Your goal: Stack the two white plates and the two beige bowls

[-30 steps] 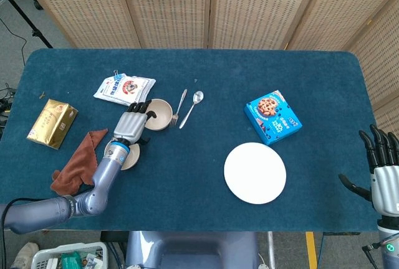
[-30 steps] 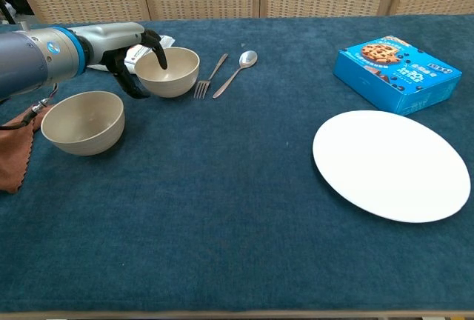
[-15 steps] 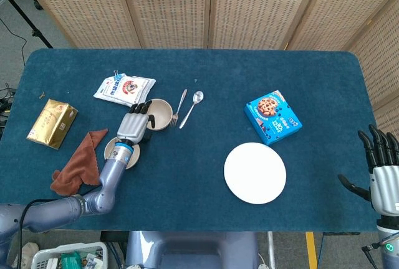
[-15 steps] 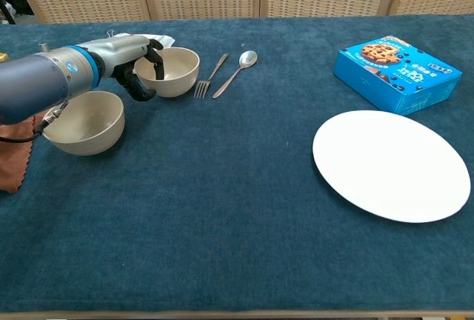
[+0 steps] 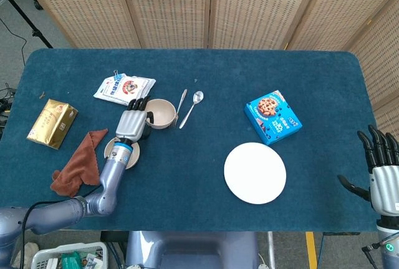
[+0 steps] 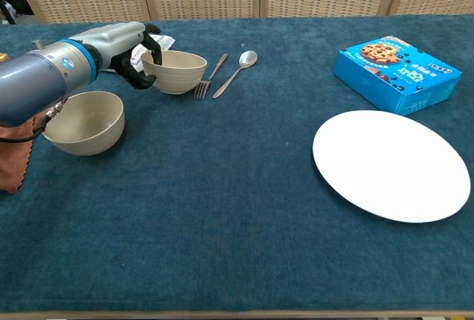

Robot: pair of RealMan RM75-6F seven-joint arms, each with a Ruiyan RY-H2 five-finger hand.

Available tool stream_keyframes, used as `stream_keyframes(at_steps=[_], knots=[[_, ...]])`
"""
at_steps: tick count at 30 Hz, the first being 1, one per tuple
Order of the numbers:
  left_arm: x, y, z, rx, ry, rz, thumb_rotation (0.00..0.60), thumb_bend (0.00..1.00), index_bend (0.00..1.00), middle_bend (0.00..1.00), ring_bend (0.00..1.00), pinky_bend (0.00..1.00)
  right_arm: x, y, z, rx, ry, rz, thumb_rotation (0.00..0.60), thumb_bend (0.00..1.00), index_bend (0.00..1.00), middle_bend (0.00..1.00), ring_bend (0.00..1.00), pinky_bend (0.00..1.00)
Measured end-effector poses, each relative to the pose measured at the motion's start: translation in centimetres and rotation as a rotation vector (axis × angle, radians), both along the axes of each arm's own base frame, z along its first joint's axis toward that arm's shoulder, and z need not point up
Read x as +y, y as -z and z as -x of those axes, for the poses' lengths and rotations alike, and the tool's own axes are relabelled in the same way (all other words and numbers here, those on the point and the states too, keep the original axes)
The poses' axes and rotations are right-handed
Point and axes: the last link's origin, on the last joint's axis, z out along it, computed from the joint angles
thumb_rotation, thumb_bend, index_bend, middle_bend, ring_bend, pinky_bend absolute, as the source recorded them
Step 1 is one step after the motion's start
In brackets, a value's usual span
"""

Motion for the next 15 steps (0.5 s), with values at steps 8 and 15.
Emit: stream_keyframes(at_steps=[8,15], knots=[[-1.2,-2.5,-0.7,-0.028,0.053,-0.039,0.6,0.52,0.76,0.0,0.0,0.0,0.1,0.1,-0.1,-0.006,-0.007,0.001,0.6,0.0,0.0,0.0,0.0,0.0],[-3.2,-5.2,-0.1,-0.045,0.107,-0.051,0.6,0.52,0.78,0.0,0.0,0.0,0.2,0.3,-0.4,-0.004,-0.019,-0.004,0.6,0.0,0.0,0.0,0.0,0.0]])
